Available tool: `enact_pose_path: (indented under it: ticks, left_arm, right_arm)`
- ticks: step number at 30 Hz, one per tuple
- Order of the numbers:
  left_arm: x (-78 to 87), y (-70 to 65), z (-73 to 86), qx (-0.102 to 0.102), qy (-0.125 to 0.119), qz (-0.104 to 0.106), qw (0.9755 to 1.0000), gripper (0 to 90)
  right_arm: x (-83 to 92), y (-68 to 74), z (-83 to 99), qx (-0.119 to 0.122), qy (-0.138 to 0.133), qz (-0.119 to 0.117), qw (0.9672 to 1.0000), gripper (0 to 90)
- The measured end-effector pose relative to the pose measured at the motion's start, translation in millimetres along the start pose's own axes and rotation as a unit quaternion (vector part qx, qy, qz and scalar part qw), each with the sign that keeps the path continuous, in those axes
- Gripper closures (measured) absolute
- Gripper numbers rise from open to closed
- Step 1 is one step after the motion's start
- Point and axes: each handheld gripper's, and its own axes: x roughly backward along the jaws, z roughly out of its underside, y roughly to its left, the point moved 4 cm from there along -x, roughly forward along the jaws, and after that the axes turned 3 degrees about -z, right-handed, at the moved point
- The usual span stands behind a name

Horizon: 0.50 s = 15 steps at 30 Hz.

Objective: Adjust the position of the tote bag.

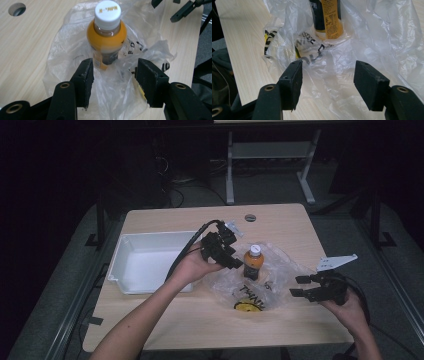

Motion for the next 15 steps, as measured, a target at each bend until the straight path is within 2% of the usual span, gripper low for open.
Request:
enact_pose_path:
  ticks: [15]
  left_arm:
    - [-12.1, 2.8, -23.6, -0.008, 0.001, 0.004, 1.0, 45.5]
  right_arm:
    - [4.0, -2.0, -0.5, 0.002, -0.007, 0.008, 0.9999, 36.2]
